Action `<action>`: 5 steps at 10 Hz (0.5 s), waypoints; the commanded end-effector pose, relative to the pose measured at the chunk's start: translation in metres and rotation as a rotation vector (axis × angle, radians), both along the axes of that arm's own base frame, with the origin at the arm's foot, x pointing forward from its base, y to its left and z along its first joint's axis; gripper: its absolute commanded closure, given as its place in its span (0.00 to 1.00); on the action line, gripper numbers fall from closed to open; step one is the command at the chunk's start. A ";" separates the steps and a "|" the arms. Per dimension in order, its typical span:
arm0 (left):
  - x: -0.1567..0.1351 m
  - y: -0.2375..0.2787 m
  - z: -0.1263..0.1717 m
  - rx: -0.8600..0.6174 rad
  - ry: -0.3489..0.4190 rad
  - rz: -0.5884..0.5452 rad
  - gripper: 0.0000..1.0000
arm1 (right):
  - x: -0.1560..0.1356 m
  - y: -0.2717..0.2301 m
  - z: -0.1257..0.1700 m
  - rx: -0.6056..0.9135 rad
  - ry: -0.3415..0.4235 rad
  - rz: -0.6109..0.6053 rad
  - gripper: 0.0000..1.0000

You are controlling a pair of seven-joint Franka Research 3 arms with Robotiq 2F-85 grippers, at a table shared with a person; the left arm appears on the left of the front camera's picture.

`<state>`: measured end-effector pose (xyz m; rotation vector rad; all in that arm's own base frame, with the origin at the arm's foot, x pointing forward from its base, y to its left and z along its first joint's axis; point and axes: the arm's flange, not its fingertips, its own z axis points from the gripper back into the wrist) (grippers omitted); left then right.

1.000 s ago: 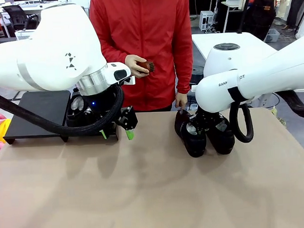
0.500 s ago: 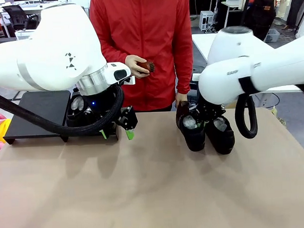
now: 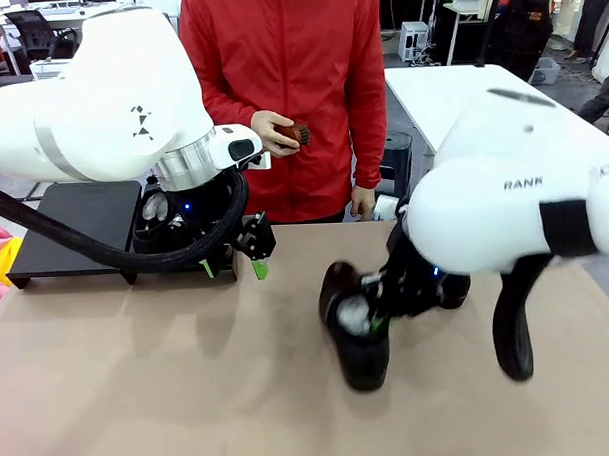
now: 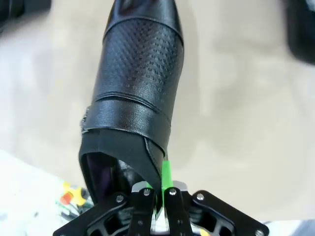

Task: Organize the shoes by placing them on the stand.
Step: Pick up one Shoe and place it in the middle of the table.

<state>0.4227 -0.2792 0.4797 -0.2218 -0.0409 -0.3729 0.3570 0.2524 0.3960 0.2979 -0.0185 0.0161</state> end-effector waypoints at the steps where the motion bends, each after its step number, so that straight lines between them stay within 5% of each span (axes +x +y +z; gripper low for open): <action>1: 0.000 0.002 0.003 0.011 -0.004 -0.008 0.14 | -0.026 0.010 -0.002 0.078 -0.058 0.100 1.00; 5: 0.000 0.002 0.003 0.011 -0.004 -0.008 0.14 | -0.031 0.025 -0.040 0.083 -0.093 0.070 1.00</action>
